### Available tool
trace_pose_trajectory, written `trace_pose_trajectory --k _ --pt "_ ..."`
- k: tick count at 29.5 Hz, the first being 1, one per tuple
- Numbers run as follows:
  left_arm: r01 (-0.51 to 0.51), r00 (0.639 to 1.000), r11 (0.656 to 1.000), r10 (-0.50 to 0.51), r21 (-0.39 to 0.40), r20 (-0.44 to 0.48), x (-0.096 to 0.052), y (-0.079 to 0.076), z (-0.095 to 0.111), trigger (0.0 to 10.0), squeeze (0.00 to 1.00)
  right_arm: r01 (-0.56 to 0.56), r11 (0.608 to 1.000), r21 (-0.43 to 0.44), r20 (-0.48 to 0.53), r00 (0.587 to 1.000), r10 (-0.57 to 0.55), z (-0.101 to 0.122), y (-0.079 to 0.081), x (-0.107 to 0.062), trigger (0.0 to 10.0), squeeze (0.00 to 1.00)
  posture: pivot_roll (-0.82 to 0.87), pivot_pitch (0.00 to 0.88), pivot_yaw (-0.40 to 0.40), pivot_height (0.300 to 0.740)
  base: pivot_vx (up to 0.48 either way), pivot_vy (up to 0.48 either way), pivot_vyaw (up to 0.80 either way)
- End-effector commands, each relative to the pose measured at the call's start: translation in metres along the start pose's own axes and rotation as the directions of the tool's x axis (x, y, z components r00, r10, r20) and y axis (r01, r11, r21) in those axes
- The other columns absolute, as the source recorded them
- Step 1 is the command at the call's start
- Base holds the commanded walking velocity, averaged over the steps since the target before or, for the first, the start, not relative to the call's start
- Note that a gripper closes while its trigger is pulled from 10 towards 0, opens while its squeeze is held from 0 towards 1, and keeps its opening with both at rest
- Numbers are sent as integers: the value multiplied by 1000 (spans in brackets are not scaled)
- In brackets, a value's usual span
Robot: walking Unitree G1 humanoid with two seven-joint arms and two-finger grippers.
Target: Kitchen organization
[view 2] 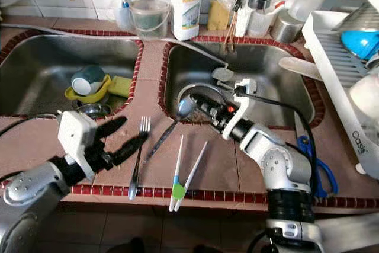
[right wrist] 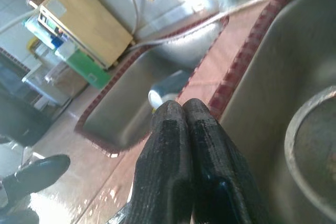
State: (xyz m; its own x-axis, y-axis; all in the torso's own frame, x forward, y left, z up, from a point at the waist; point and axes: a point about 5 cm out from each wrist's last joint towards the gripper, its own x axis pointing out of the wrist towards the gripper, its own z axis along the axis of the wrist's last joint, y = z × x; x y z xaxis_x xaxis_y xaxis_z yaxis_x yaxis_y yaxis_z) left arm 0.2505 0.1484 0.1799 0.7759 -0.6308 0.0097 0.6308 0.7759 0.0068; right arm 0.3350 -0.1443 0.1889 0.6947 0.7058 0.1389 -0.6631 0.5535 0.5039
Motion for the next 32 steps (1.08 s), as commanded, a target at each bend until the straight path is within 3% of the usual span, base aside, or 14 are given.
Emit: trace_pose_trajectory --k 1,11,24,32 --pt "-44 999 999 43 17 22 -1 11 6 10000 0 5 1000 -17 33 999 -4 9 -1 0 10000 0 -4 180 -5 740 0 0 0" --pt "-213 971 977 212 2 110 9 43 20 10000 0 47 996 -70 135 990 -38 31 -5 5 10000 0 -13 147 -11 740 0 0 0" --pt "-253 962 967 254 -24 100 20 44 13 10000 0 79 990 -115 285 957 -44 47 5 11 10000 0 -16 119 -10 740 0 0 0" --pt "-238 966 971 239 -17 98 21 48 14 10000 0 98 988 -116 312 948 -57 47 4 5 10000 0 -19 118 -1 740 0 30 0"
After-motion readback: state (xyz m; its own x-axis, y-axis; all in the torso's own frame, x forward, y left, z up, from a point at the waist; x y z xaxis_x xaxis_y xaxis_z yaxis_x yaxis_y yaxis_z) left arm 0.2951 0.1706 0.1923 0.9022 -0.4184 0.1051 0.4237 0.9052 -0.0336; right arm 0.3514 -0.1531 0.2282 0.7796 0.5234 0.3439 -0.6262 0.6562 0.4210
